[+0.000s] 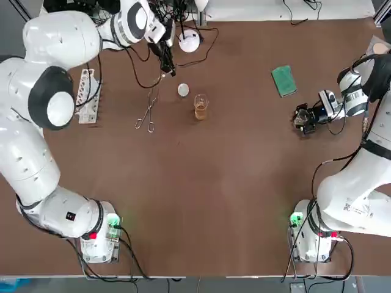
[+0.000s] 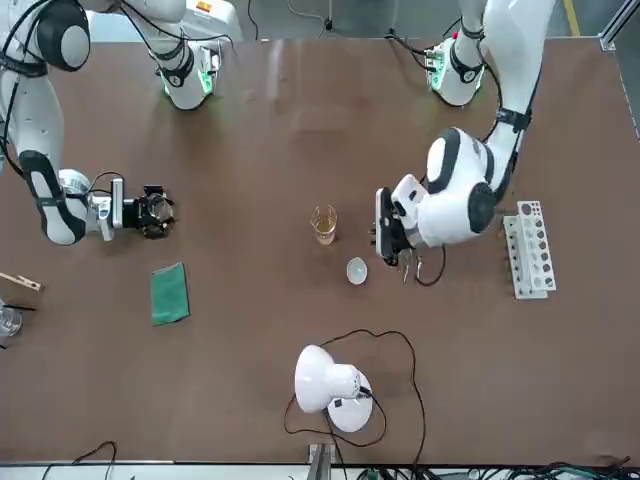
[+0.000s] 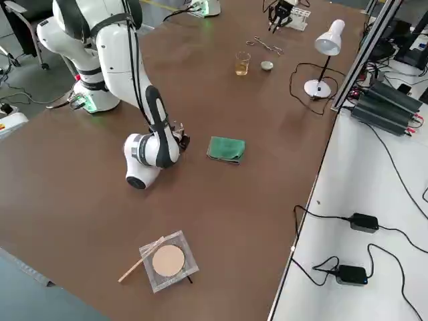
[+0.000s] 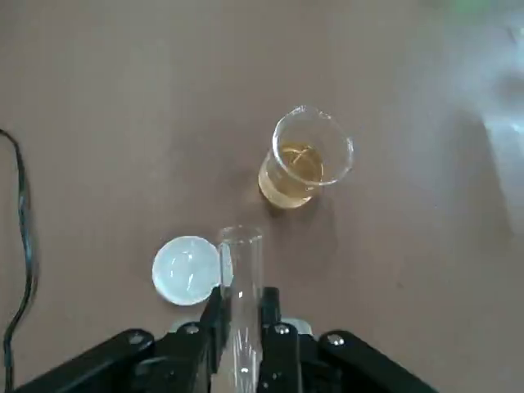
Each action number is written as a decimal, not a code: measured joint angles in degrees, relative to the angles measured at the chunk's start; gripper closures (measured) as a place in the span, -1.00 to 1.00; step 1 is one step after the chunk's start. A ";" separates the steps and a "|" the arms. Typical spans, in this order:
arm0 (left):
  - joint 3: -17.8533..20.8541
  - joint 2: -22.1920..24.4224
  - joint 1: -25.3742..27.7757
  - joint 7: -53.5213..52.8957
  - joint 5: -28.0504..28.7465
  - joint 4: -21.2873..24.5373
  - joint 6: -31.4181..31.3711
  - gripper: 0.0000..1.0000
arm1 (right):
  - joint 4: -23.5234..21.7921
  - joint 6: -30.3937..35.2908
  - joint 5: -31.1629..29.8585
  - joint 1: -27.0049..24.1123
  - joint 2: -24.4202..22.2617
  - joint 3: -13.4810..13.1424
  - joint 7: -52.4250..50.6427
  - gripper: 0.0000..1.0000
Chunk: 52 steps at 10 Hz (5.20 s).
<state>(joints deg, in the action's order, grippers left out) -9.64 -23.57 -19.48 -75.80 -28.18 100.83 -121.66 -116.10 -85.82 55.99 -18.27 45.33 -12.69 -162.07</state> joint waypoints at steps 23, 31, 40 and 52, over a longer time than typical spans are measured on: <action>0.05 -7.01 -18.24 45.23 35.80 -4.86 -1.98 0.58 | -0.64 5.00 30.35 25.08 0.06 0.34 6.67 0.14; 0.05 -8.37 -20.90 51.22 45.51 -5.98 2.09 0.58 | -0.77 5.00 31.32 25.61 0.07 0.25 6.81 0.14; 0.25 -11.36 -24.03 52.82 49.88 -10.74 6.13 0.58 | -0.89 5.00 31.40 25.64 0.10 0.21 7.20 0.14; 0.91 -12.84 -26.48 53.75 54.36 -12.97 9.36 0.58 | -0.90 5.01 31.43 25.64 0.10 0.05 7.47 0.14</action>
<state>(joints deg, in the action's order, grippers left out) -8.73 -36.41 -45.96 -22.06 26.17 87.86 -112.30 -116.99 -80.81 87.42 7.37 45.42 -12.64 -154.59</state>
